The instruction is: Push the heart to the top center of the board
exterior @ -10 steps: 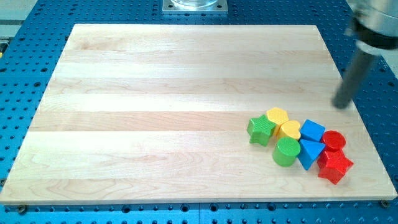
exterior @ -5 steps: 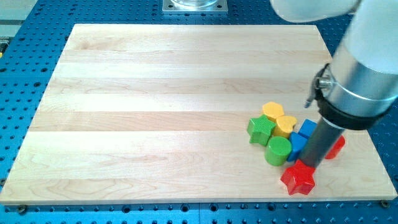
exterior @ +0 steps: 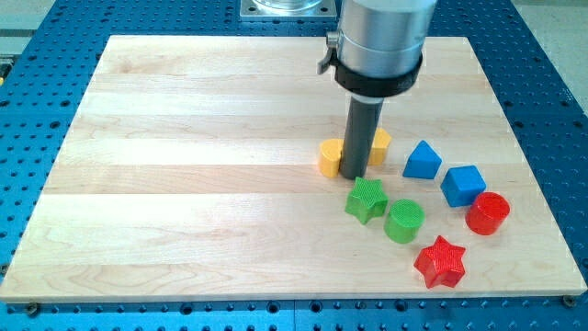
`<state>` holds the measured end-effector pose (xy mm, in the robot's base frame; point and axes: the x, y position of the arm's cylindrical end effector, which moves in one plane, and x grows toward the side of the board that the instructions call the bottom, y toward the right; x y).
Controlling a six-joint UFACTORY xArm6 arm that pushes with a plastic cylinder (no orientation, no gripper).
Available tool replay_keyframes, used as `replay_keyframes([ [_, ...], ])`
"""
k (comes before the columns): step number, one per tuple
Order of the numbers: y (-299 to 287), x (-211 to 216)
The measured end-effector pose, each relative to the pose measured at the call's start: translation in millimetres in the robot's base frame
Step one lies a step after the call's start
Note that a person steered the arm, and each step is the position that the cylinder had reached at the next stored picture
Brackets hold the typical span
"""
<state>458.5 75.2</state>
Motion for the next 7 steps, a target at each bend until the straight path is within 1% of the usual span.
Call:
replay_keyframes([
  [1, -45, -41],
  [2, -39, 26],
  [3, -95, 34],
  [4, -49, -29],
  [5, -36, -100],
  [6, -17, -79],
  [7, -61, -57],
])
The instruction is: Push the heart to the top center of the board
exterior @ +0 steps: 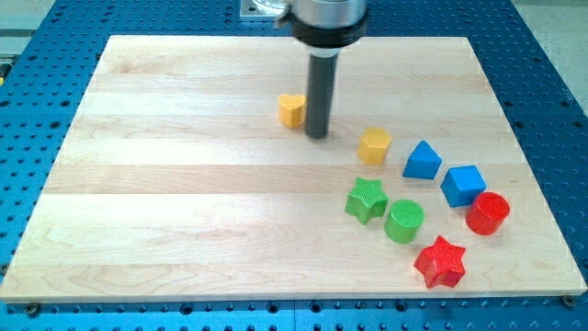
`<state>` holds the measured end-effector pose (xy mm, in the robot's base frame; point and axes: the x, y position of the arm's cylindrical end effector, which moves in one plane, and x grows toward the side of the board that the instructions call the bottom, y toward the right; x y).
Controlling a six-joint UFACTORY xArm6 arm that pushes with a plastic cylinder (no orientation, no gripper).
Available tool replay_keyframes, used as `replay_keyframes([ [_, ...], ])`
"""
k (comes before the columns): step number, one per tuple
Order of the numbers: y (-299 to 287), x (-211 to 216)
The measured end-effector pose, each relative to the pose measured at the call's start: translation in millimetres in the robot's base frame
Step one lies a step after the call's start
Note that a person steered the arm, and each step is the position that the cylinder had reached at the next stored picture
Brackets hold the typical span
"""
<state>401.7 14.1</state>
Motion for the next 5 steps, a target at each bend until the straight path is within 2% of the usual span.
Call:
replay_keyframes([
  [1, -13, -59],
  [2, -13, -63],
  [3, -46, -40],
  [4, -39, -84],
  [5, 2, -137],
])
